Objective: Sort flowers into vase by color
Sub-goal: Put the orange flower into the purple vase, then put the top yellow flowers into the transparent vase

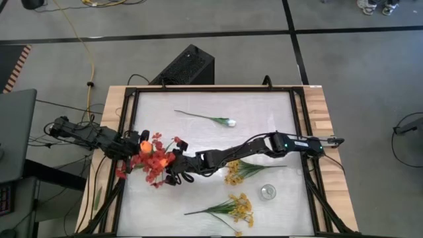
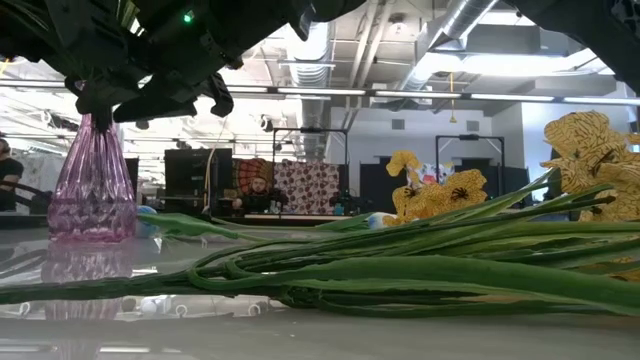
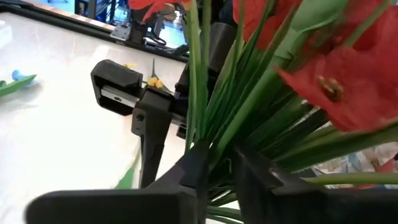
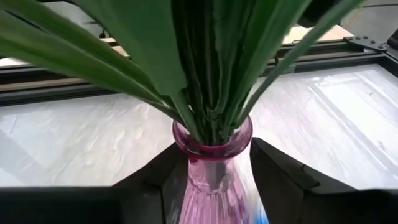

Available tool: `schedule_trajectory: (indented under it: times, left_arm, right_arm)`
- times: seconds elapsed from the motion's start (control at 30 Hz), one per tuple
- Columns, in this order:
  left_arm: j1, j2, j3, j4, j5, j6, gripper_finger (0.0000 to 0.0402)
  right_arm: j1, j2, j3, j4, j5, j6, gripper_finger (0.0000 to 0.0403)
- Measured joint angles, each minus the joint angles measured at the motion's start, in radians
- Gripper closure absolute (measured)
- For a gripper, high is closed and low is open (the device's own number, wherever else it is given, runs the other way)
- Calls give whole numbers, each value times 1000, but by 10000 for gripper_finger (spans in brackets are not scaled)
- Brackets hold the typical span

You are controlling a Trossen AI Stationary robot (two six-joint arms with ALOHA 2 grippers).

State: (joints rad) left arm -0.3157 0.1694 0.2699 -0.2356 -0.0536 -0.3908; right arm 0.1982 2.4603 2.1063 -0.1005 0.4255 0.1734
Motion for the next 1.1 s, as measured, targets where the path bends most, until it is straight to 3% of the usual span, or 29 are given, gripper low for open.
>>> schedule_trajectory:
  times: [0.2, 0.4, 0.7, 0.9, 1.1]
  left_arm:
    - [0, 1, 20, -21, -5, 0, 297]
    - [0, 0, 110, -81, -77, 77, 268]
    - [0, 0, 251, -274, -192, 128, 266]
    - [0, 0, 370, -385, -201, 151, 266]
    - [0, 0, 485, -551, -228, 128, 266]
  right_arm:
    - [0, 0, 0, -10, -1, 1, 199]
    - [6, 0, 0, -40, -1, 2, 200]
    - [10, 0, 0, -47, -4, 2, 201]
    - [13, 0, 0, -53, -4, 4, 201]
    - [13, -63, -2, -190, -33, 26, 201]
